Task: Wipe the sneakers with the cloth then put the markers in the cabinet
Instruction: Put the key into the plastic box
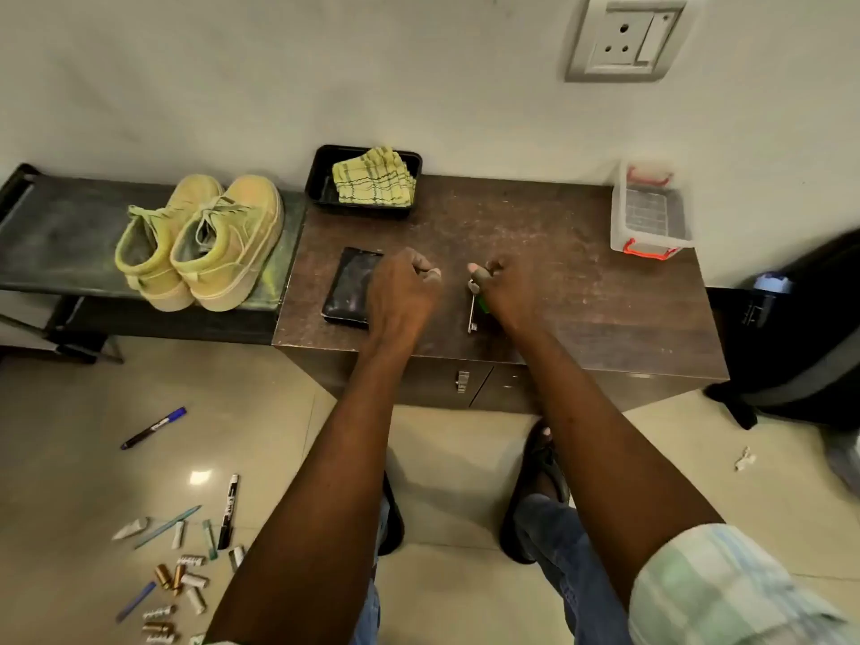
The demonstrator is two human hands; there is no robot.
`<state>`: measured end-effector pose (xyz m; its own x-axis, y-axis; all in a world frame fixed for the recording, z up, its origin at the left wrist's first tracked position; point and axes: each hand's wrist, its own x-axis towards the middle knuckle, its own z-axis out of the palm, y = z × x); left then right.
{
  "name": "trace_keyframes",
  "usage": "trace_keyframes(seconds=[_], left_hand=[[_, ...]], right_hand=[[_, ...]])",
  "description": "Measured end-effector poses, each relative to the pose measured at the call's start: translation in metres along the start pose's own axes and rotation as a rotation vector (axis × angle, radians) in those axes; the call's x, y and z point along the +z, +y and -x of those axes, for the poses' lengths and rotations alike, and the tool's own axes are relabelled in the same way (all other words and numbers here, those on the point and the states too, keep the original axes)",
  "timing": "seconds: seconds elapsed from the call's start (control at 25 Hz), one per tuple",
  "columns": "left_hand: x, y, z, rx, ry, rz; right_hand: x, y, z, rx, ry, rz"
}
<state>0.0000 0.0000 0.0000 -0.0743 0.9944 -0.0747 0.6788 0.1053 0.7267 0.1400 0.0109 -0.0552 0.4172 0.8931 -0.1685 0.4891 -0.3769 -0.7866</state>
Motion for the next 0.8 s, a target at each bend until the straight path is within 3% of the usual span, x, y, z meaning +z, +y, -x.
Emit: trace_keyframes(seconds=[0.32, 0.64, 0.8], left_hand=[[0.005, 0.002, -0.003, -0.014, 0.017, 0.013], [0.027, 0.028, 0.003, 0.002, 0.074, 0.131], [0.061, 0.050, 0.006, 0.056, 0.052, 0.198]], right_hand=[[-0.001, -0.003, 0.003, -0.059, 0.028, -0.008], [-0.055, 0.001, 0.001, 0.052, 0.069, -0.517], [-0.124, 0.010, -0.017, -0.018, 0.253, -0.581]])
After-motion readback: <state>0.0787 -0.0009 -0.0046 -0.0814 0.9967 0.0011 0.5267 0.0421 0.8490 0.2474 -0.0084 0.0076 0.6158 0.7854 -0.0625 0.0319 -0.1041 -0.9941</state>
